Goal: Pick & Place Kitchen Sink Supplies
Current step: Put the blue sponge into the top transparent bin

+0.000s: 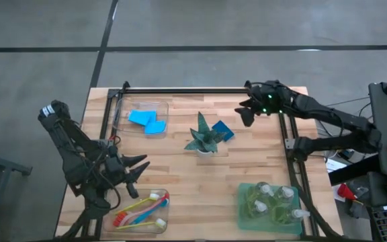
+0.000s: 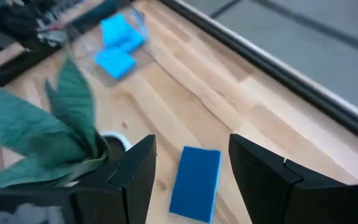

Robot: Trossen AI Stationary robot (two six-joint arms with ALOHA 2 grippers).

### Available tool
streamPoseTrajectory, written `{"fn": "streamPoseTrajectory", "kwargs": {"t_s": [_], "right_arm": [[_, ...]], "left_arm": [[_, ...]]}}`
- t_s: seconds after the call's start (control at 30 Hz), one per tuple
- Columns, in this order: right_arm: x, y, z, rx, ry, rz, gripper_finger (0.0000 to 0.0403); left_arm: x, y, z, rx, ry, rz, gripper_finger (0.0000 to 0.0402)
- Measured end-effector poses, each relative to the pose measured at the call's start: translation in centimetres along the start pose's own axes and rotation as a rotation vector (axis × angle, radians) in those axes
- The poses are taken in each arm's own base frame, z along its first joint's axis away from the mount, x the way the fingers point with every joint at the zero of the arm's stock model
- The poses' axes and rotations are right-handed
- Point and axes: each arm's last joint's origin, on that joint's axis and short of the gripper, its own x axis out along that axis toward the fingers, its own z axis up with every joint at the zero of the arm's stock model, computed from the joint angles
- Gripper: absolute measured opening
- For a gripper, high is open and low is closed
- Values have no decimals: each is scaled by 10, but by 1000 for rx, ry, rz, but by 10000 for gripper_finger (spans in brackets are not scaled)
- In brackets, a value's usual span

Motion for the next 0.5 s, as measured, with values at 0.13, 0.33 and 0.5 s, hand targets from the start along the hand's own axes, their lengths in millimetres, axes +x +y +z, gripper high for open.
{"fn": "streamPoseTrajectory", "kwargs": {"t_s": [0.13, 0.33, 0.5], "right_arm": [[19, -14, 1, 42, 63, -38, 195], [40, -25, -1, 46, 133, -82, 196], [53, -30, -7, 65, 213, -100, 194]], "left_arm": [[0, 0, 0, 7, -3, 2, 113], [1, 0, 0, 25, -5, 5, 108], [1, 1, -3, 39, -5, 9, 108]]}}
